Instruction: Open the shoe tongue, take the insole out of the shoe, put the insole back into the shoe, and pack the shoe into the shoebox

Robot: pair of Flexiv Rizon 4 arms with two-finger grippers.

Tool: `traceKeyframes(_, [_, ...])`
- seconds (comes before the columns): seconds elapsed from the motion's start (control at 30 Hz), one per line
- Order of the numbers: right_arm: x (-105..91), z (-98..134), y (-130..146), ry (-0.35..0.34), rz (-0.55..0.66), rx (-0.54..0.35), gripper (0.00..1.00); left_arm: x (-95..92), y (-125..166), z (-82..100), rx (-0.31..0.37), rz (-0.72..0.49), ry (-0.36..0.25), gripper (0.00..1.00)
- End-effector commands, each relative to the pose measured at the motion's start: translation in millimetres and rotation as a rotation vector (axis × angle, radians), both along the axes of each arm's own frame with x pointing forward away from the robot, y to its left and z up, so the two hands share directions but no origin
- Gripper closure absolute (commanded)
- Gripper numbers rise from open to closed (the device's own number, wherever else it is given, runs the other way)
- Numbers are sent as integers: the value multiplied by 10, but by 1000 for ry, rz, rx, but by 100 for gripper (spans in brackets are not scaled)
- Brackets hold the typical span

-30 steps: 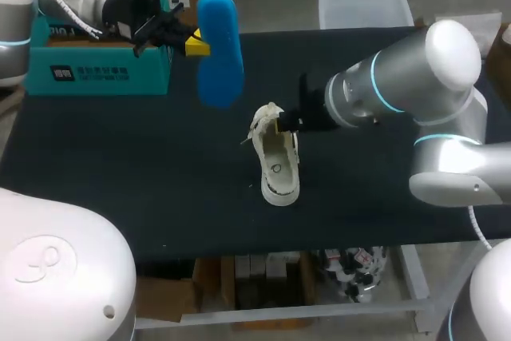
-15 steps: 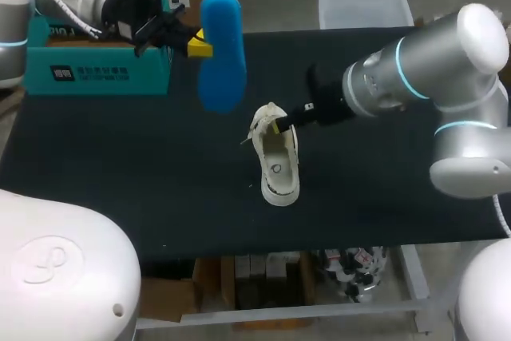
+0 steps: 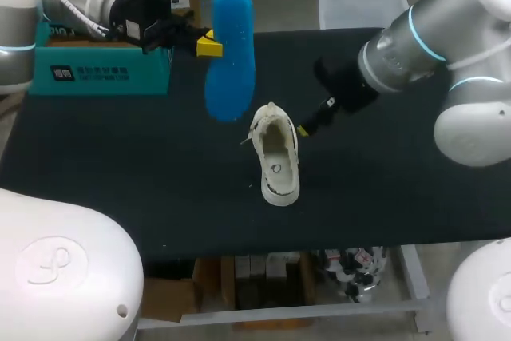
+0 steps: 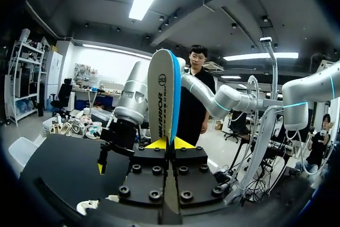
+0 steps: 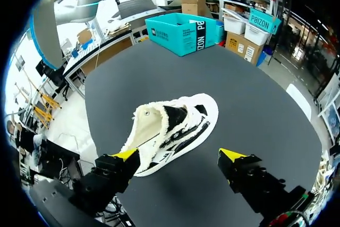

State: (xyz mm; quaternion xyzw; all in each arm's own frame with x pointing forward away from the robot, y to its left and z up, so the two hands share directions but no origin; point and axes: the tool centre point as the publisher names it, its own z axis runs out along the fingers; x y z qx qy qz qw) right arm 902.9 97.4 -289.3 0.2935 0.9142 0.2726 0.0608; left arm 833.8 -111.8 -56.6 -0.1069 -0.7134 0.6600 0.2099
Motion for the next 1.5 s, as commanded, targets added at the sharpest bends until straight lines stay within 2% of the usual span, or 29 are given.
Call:
traceKeyframes(0.03, [12,92,-68,162,125,-219,0,-11,-75,-2,-15,12,16,100])
traceKeyframes(0.27, [-21,89,-134,135,213,-280,0,-92,-197,93,-37,14,48,100])
traceKeyframes(0.47, [-79,101,-168,126,240,-319,0,-148,-242,119,-43,20,58,100])
traceKeyframes(0.87, [-197,-3,-225,99,296,-333,0,-225,-176,90,-58,27,72,100])
traceKeyframes(0.97, [-225,-14,-229,97,299,-315,0,-240,-164,68,-65,17,58,100])
traceKeyframes(1.07, [-261,9,-245,127,284,-270,0,-233,-156,7,-69,11,57,100])
traceKeyframes(1.17, [-283,58,-272,215,248,-234,0,-217,-140,-56,-81,-7,60,100])
traceKeyframes(1.23, [-302,116,-295,247,242,-205,0,-210,-125,-97,-90,-13,59,100])
traceKeyframes(1.27, [-309,142,-303,299,218,-202,0,-205,-119,-113,-92,-15,59,100])
traceKeyframes(1.3, [-318,180,-308,290,241,-191,0,-199,-113,-141,-94,-17,59,100])
traceKeyframes(1.37, [-343,249,-334,352,216,-151,0,-197,-104,-196,-105,-26,52,100])
traceKeyframes(1.4, [-355,292,-334,343,238,-147,0,-198,-99,-218,-104,-26,53,100])
traceKeyframes(1.47, [-375,342,-339,399,222,-134,0,-193,-93,-265,-113,-32,54,100])
traceKeyframes(1.5, [-380,369,-338,401,241,-113,0,-189,-96,-289,-115,-37,54,100])
